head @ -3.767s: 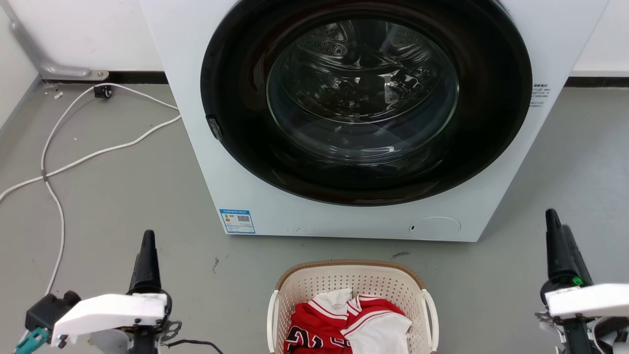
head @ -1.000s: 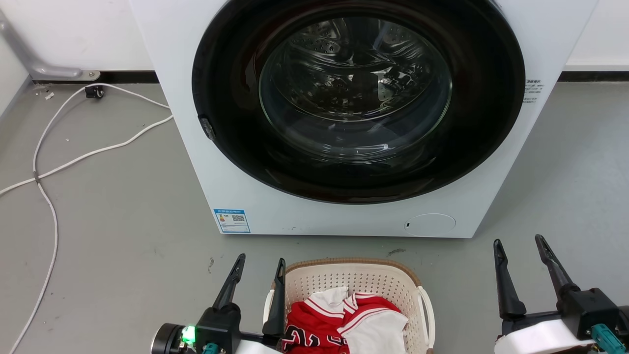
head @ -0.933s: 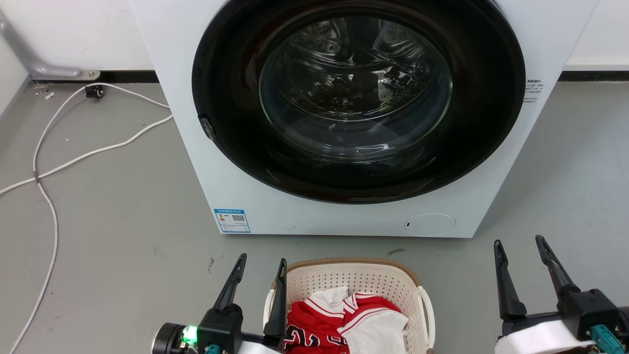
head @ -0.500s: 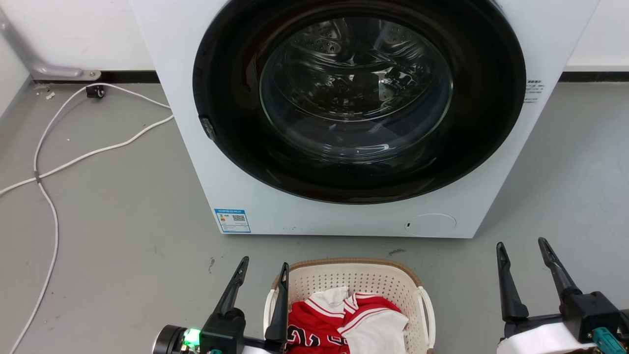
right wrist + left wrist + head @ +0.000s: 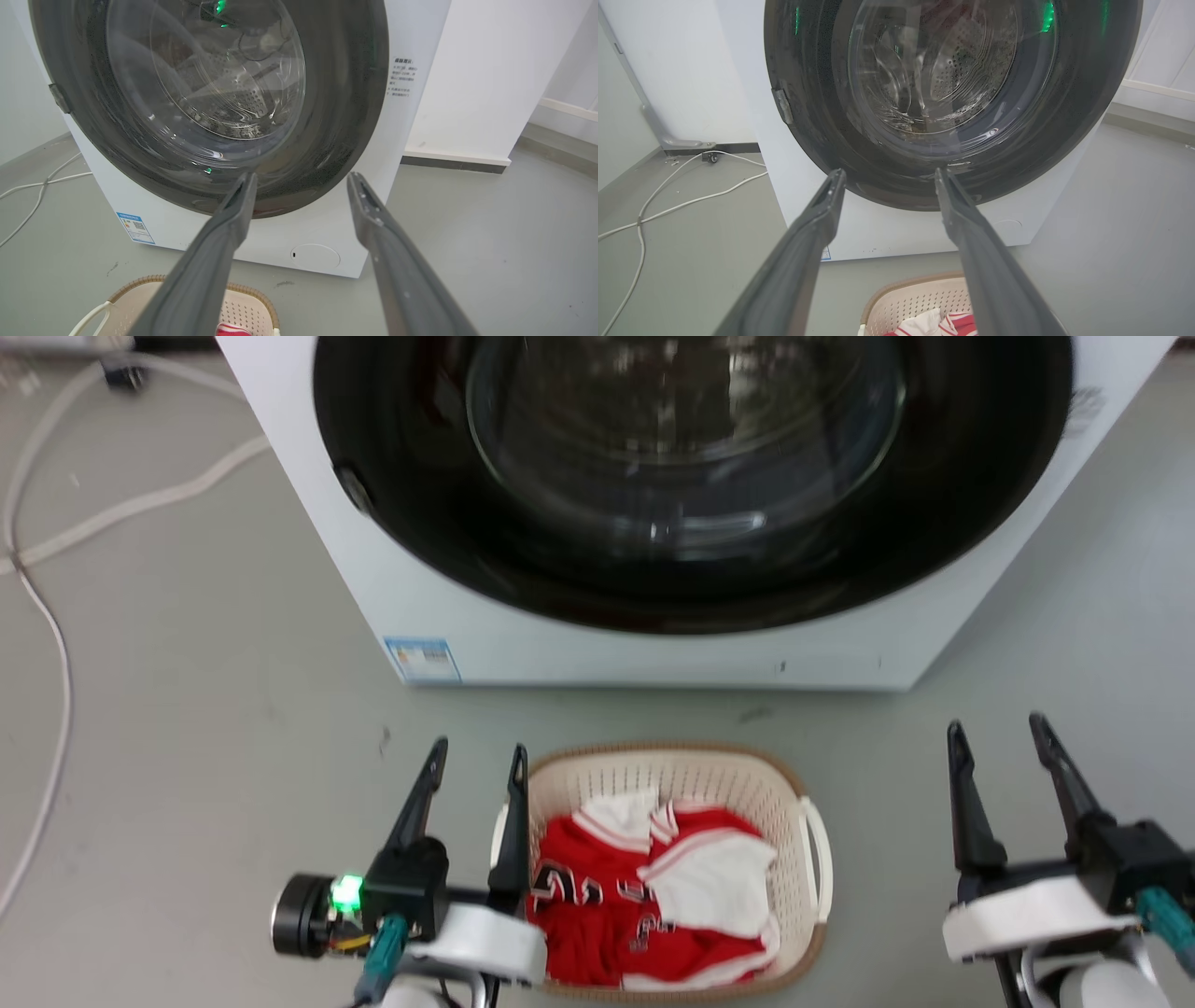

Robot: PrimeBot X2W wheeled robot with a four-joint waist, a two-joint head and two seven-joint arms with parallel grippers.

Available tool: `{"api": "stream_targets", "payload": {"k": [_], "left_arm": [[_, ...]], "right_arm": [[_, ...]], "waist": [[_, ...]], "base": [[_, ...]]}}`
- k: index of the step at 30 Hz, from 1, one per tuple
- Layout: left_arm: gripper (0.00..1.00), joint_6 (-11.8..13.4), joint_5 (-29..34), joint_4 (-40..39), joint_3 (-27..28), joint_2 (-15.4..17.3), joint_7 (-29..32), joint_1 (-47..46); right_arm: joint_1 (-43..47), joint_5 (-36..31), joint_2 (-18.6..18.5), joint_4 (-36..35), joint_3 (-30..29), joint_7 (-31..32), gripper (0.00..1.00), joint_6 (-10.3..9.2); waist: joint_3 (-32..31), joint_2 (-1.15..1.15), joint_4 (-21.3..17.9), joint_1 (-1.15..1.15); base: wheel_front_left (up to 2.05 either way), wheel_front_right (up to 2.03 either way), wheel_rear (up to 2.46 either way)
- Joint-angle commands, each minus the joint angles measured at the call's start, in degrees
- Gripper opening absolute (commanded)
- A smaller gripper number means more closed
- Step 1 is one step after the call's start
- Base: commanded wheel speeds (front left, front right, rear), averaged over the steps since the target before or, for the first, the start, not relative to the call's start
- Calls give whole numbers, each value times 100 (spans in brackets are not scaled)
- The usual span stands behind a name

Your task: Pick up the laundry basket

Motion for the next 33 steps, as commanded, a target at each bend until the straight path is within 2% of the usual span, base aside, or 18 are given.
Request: {"api": "stream_targets", "payload": {"k": [1,7,10,14,25,33], "left_arm": [[100,19,29,33,12,-4,-14,-98],[100,-98,200,688,152,-2,-14,-859],[100,-175,194,1116,301,9,-15,-1242],[100,-308,154,1808,454,11,-14,-1753],[100,-513,50,4137,661,70,-14,-2970],[100,-758,28,5299,599,148,-14,-3686]], "right_arm": [[-108,-40,-7,28,-5,-12,100,-4],[-837,-54,-6,672,8,-11,100,-4],[-1237,141,-4,1403,126,25,100,-4],[-1839,48,-6,2249,90,70,100,-5],[-3084,248,-4,4215,360,336,100,-5],[-3817,409,-4,5266,489,591,100,-4]], "waist": [[590,0,-14,0],[1603,0,-73,0],[2012,0,-136,0],[2439,0,-168,0],[3044,0,-161,0],[3342,0,-149,0]], "base": [[0,0,0],[0,0,0],[0,0,0],[0,0,0],[0,0,0],[0,0,0]]}}
